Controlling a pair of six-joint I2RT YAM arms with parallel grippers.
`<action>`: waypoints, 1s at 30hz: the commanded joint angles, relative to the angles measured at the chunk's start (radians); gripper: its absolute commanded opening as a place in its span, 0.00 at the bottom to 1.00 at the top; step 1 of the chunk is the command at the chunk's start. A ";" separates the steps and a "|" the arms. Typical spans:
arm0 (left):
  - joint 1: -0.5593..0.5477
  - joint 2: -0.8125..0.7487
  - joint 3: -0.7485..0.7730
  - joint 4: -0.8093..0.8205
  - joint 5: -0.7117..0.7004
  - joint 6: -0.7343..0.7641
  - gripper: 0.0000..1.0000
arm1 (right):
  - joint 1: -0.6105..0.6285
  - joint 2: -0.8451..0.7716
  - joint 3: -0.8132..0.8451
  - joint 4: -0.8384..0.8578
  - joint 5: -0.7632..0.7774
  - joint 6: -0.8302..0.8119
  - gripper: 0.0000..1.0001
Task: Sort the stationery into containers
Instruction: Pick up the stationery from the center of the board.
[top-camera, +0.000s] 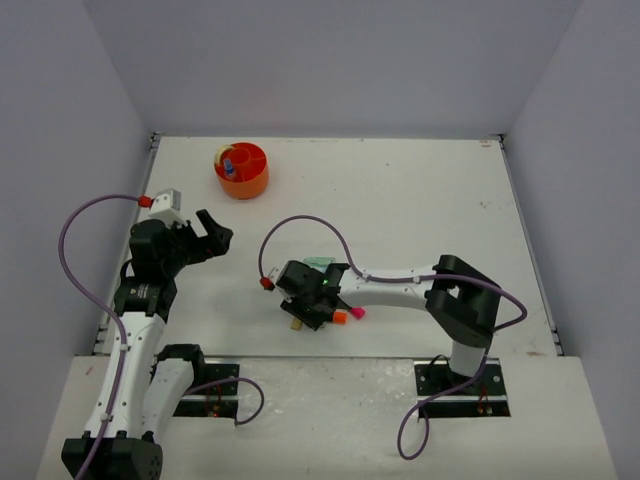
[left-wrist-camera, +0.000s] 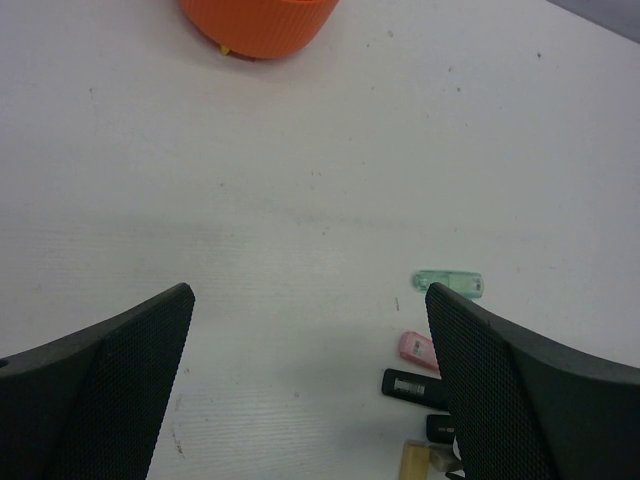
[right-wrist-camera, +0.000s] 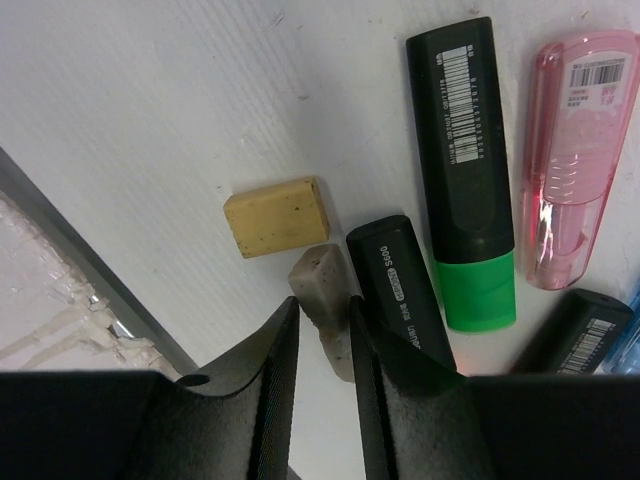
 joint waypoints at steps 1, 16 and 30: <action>-0.005 0.000 0.006 0.033 0.027 0.031 1.00 | 0.019 0.008 0.029 -0.008 0.010 -0.009 0.26; -0.007 -0.012 -0.001 0.039 0.051 0.031 1.00 | 0.021 0.036 0.030 0.001 0.111 -0.001 0.09; -0.096 -0.078 -0.161 0.772 0.852 -0.352 0.99 | -0.184 -0.640 -0.227 0.366 -0.693 0.067 0.00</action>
